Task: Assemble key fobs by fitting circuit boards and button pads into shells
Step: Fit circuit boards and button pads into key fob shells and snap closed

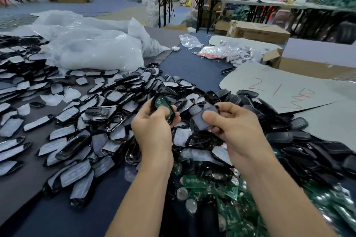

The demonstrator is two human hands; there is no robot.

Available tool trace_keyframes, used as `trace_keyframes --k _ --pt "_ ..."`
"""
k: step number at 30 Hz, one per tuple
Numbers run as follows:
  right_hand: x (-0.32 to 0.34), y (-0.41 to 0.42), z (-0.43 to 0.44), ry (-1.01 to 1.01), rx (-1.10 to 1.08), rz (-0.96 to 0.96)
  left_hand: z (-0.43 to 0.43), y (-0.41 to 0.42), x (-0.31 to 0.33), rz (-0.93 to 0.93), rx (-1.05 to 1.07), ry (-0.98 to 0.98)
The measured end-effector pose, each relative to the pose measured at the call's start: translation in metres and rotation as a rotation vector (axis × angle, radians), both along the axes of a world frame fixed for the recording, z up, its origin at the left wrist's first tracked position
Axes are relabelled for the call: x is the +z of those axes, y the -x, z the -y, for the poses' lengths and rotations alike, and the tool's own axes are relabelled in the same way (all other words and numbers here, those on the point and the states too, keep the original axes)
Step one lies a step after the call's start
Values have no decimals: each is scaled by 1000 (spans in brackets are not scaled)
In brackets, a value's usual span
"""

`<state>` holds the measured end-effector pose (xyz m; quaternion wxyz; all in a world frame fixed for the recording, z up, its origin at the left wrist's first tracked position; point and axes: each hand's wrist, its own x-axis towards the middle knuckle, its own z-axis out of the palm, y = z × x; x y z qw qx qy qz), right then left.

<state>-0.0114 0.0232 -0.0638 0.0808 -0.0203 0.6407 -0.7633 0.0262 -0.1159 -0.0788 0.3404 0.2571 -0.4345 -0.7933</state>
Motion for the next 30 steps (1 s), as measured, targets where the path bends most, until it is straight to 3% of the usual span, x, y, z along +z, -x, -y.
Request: trace_keyframes --k 3,7,14,18,22,25,28,30 --pt "-4 -7 -40 220 15 193 -30 1 -6 124 -269 252" --pt "-9 -10 -70 247 29 245 -61 2 -12 155 -504 520" --pt "-13 -7 -79 417 20 359 -68 0 -11 -61 -936 529" --pt "-11 -11 -76 369 78 432 -65 3 -6 -113 -895 584" --pt "-11 -14 -70 224 101 321 -62 6 -4 -98 -764 540" --pt "-13 -15 -69 102 4 96 -60 6 -3 -35 -668 433" --pt "-12 -19 -71 -45 -19 -132 -59 5 -1 37 -700 343" --pt "-12 -21 -70 -59 -56 -154 -58 3 1 69 -793 313"
